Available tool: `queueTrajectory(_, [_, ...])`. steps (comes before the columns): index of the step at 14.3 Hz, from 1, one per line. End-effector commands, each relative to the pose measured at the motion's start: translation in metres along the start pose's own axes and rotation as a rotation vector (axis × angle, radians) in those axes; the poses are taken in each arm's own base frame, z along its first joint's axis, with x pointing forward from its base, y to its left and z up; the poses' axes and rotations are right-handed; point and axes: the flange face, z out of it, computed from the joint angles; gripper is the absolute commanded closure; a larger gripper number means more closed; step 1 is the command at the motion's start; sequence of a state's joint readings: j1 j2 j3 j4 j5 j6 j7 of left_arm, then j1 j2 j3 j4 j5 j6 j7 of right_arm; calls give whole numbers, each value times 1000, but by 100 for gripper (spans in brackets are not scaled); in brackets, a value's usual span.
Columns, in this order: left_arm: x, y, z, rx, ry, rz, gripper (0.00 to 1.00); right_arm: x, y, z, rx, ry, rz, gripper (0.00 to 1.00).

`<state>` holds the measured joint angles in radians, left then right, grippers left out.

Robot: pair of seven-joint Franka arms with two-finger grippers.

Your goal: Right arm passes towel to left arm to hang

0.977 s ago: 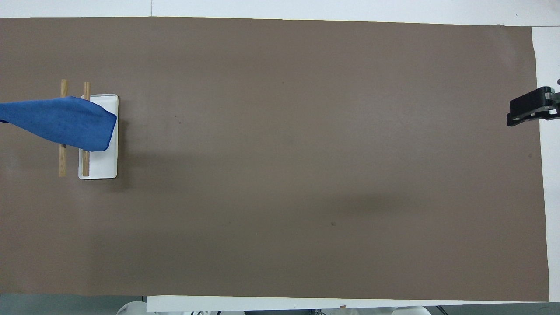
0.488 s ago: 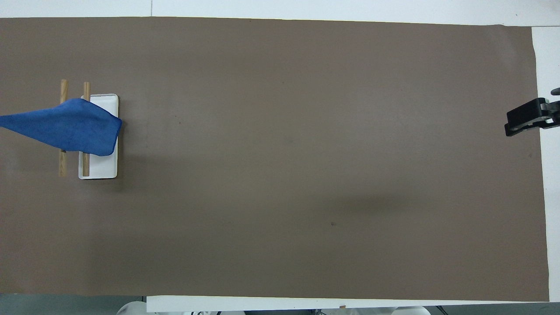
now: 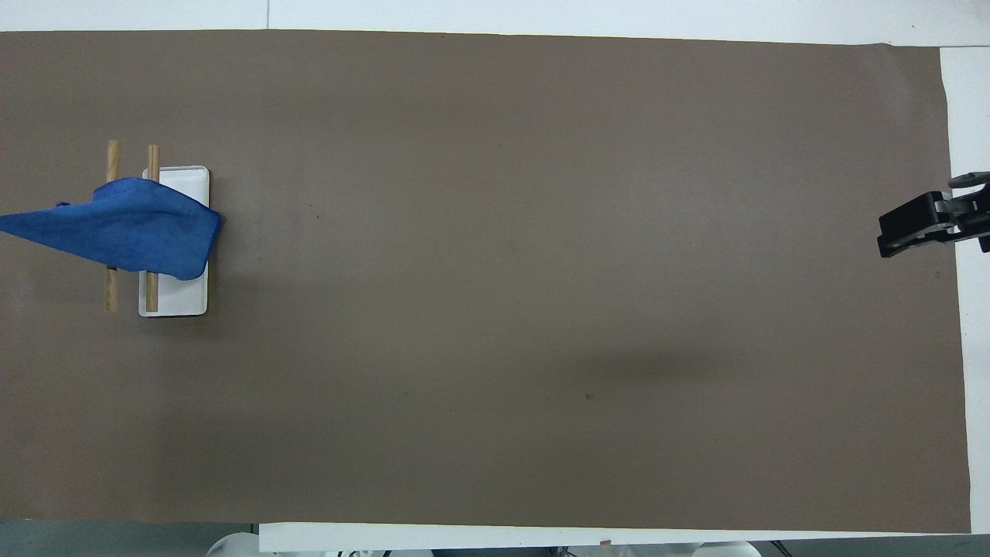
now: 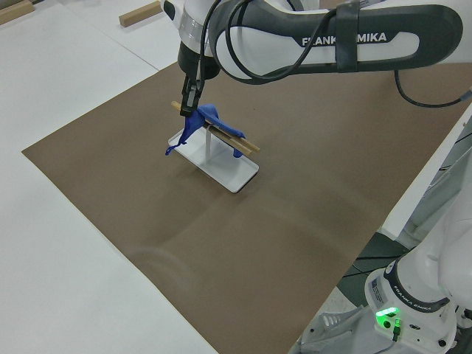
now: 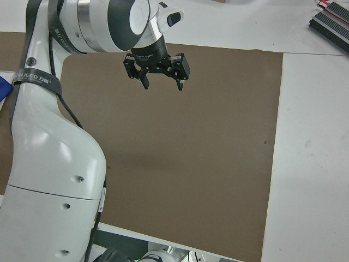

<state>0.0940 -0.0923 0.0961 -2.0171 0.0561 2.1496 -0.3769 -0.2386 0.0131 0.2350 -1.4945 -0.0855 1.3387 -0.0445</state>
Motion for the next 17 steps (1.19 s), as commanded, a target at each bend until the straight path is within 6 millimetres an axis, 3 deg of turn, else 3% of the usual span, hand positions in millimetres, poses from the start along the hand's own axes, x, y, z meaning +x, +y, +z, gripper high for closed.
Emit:
queueTrajectory(1, [7, -19, 7, 3, 41, 16, 90, -7, 4, -1, -8, 6, -56, 0])
queueTrajectory(3, [9, -17, 11, -2, 54, 4, 2, -8, 5, -1, -8, 5, -45, 0])
queueTrajectory(6, [11, -17, 6, -1, 54, 3, 0, -8, 4, 0, -6, 1, -47, 0])
queueTrajectory(9, [11, -10, -16, 8, 23, 19, 0, -9, 2, 0, -7, 1, -51, 0])
queueTrajectory(11, [1, 2, -39, 47, -89, 59, 0, -9, 3, 0, -7, 1, -50, 0])
queueTrajectory(13, [-20, 37, -67, 72, -191, 185, 0, -9, 3, 0, -7, 1, -50, 0])
queueTrajectory(17, [-52, 80, -118, 100, -303, 332, 0, -9, 3, 0, -7, 1, -50, 0])
